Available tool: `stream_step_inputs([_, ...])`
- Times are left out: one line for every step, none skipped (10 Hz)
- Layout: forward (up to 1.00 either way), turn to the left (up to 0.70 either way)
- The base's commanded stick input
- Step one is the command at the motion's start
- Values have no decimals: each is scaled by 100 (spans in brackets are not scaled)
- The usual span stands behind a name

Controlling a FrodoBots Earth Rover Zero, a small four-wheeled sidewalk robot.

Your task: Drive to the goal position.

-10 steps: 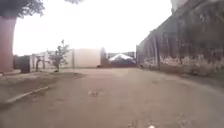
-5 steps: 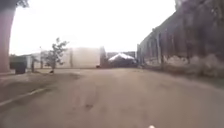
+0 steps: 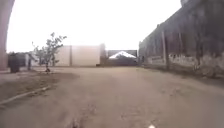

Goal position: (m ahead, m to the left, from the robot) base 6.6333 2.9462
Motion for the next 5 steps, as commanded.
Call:
stream_step_inputs([100,0])
stream_step_inputs([100,0])
stream_step_inputs([100,0])
stream_step_inputs([100,0])
stream_step_inputs([100,0])
